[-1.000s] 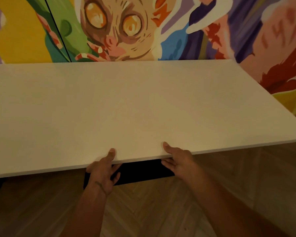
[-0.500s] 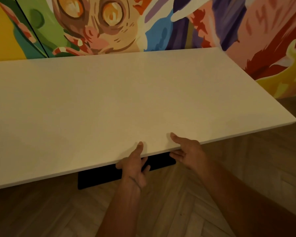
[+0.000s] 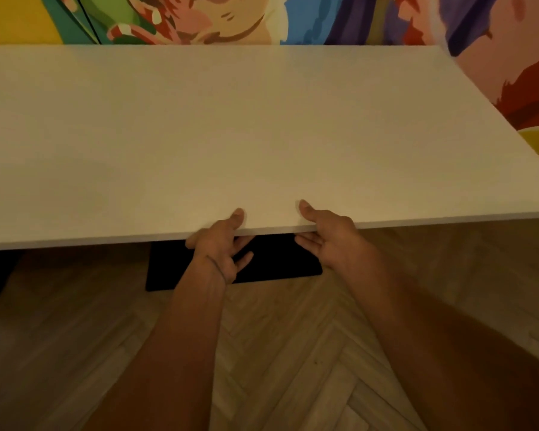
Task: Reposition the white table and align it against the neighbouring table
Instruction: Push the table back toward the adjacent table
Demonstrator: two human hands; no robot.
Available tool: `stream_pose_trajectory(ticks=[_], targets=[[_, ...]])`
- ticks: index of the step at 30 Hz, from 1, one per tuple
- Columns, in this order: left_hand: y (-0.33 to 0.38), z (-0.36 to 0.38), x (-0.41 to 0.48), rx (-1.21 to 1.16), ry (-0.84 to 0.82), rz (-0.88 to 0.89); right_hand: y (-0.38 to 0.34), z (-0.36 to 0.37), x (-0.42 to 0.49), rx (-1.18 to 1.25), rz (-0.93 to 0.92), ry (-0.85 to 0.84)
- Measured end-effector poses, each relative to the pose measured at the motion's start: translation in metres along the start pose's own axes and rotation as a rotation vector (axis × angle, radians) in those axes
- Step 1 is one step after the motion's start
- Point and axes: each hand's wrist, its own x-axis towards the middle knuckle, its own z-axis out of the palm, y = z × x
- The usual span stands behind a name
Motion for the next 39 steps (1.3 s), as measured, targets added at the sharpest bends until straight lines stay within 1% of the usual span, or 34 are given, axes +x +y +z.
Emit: stream_pose_trajectory(ticks=[22, 29, 39], targets=[[-0.001, 0.005, 0.000, -0.006, 0.006, 0.073, -0.002, -0.003, 0.008, 0.033, -0.026, -0.017], [-0.002, 0.002, 0.004, 0.050, -0.061, 0.073, 0.001, -0.001, 0.010, 0.052, -0.034, -0.012], [-0.002, 0.004, 0.004, 0.035, -0.044, 0.086, 0.005, 0.002, 0.018, 0.092, -0.030, 0.012]])
